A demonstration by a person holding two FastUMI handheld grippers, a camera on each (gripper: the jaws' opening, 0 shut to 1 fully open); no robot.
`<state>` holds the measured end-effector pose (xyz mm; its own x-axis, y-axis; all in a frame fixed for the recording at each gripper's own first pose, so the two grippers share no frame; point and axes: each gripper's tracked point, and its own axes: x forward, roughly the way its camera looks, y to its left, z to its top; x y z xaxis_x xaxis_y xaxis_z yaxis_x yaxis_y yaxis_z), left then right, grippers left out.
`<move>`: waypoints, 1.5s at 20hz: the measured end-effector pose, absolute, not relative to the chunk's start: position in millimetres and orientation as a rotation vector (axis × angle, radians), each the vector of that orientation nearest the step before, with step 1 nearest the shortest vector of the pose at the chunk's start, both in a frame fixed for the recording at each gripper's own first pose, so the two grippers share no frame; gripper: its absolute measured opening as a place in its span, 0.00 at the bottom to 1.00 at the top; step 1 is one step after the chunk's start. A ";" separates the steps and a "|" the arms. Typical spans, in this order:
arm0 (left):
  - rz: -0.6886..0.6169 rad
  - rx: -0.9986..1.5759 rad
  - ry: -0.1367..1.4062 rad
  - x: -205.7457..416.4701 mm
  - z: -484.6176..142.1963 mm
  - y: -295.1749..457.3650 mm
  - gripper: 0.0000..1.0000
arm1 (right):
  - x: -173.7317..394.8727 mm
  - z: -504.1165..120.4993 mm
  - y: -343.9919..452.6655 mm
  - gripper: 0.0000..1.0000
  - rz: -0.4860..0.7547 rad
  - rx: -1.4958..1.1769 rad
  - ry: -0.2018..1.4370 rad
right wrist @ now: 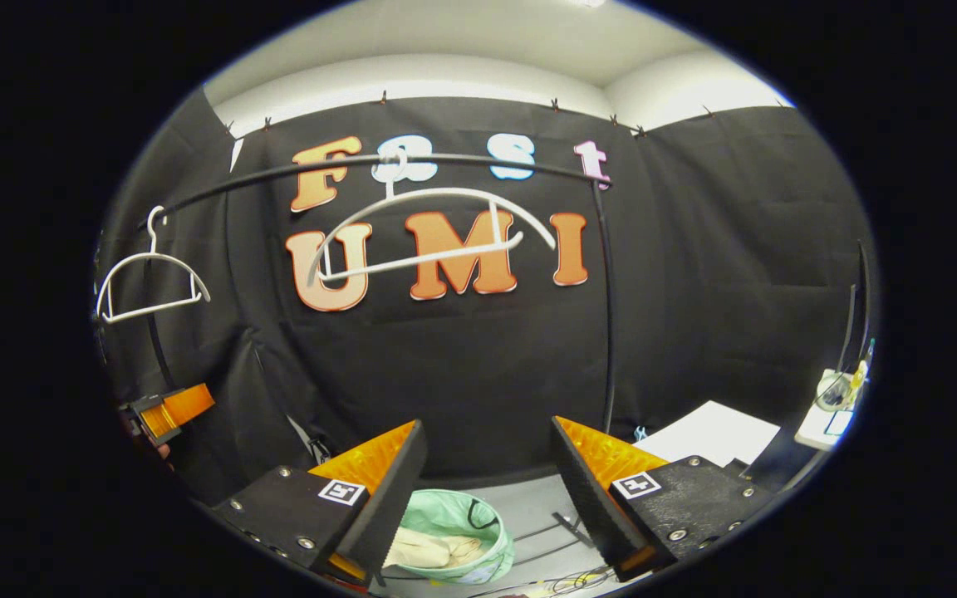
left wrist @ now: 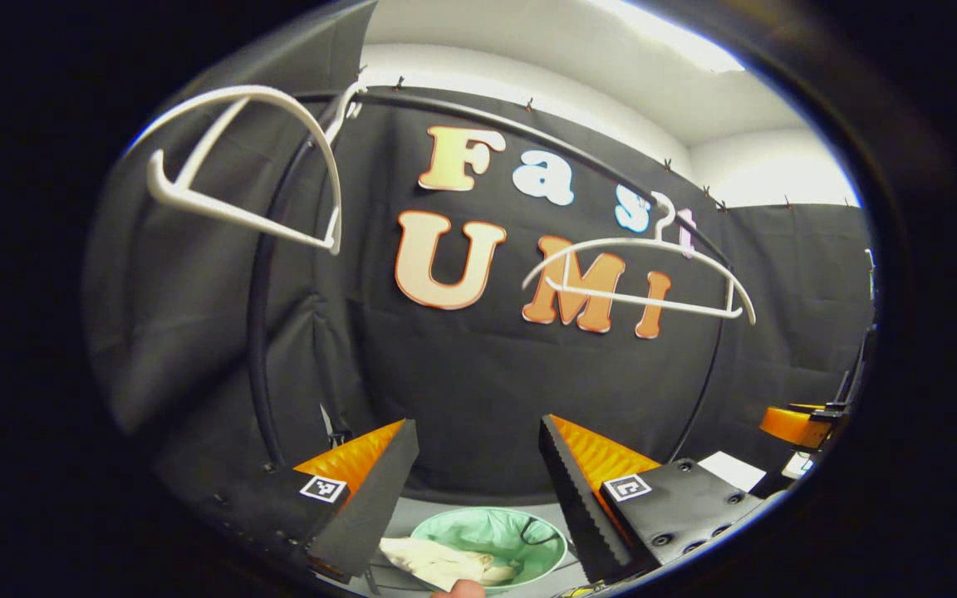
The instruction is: Grasp the clothes on the hanger with both hands and then place them into the laundry hamper below.
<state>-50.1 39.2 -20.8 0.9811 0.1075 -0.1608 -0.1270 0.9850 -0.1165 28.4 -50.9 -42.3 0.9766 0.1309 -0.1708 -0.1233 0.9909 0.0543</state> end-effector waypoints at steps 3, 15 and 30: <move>0.141 -0.102 0.064 -56.6 31.0 44.9 1.00 | 19.8 -1.2 -56.7 0.93 0.128 0.047 0.106; 0.177 -0.095 -0.024 -67.5 70.7 56.7 0.96 | -10.5 68.2 -65.9 0.93 0.124 0.021 -0.028; 0.141 -0.082 -0.023 -44.7 68.9 46.9 0.96 | -0.8 41.5 -84.9 0.93 0.067 0.057 0.010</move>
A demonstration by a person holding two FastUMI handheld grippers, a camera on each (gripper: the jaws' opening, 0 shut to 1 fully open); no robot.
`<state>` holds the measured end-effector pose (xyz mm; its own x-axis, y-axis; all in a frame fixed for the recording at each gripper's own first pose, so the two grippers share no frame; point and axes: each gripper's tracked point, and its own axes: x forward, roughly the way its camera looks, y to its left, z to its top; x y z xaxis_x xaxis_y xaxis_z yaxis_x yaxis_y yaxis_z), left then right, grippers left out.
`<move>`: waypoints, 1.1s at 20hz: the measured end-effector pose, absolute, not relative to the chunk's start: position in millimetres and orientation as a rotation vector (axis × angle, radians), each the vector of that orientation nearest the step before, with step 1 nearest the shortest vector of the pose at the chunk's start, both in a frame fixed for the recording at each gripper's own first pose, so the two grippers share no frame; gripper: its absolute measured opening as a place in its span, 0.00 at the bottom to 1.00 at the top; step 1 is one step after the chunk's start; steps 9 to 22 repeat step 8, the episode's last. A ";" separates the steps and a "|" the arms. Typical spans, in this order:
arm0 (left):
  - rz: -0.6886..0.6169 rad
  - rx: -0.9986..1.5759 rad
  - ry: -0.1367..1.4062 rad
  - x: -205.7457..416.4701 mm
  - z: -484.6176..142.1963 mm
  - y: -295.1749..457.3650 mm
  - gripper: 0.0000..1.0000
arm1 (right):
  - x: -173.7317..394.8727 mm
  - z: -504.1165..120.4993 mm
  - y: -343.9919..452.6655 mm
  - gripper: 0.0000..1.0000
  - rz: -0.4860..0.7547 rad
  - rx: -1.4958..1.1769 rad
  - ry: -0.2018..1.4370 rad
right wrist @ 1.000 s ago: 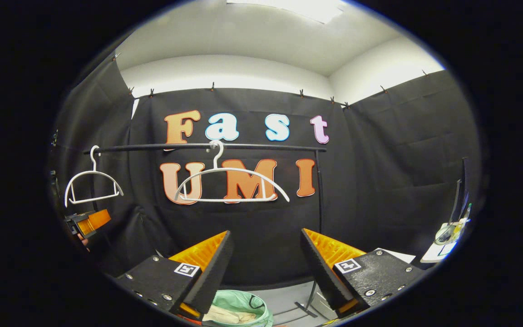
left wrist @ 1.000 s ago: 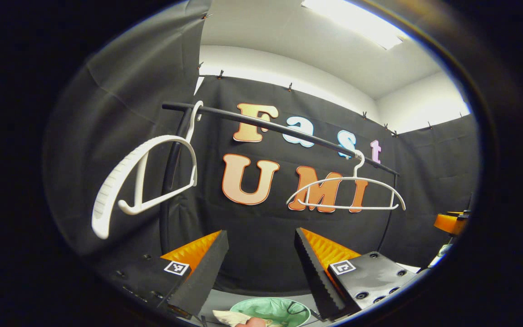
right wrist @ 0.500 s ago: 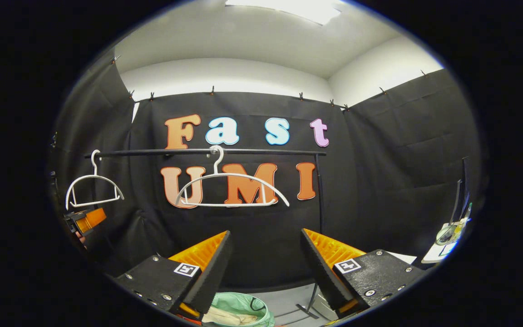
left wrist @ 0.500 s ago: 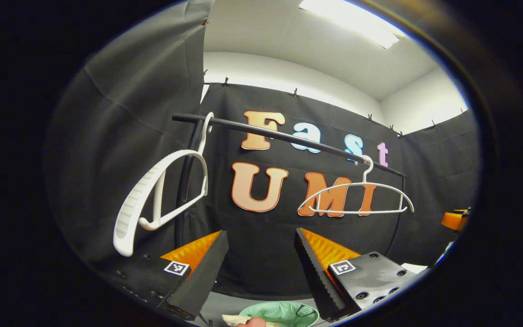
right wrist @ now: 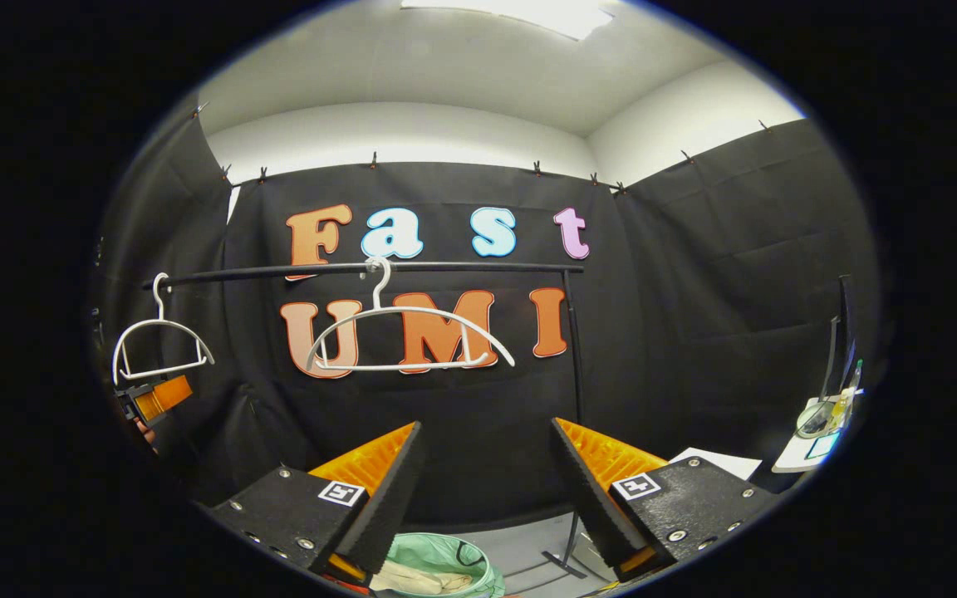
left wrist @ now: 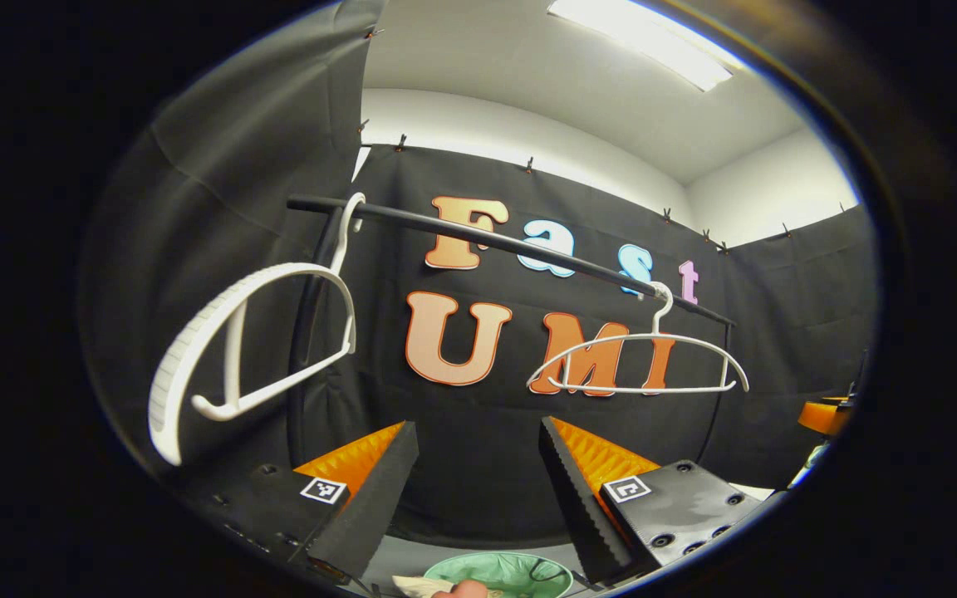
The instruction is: Grasp the clothes on the hanger with both hands and then place them into the laundry hamper below.
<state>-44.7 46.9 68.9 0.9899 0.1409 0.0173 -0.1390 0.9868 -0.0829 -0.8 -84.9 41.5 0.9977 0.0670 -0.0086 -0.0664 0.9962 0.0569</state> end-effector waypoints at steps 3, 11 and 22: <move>0.136 -0.090 -0.011 -40.8 62.8 45.1 1.00 | 2.8 36.2 -84.7 0.92 0.061 0.056 0.024; 0.131 -0.104 -0.003 -38.7 60.2 44.7 0.96 | 5.7 36.5 -82.2 0.93 0.065 0.053 0.025; 0.131 -0.104 -0.003 -38.7 60.2 44.7 0.96 | 5.7 36.5 -82.2 0.93 0.065 0.053 0.025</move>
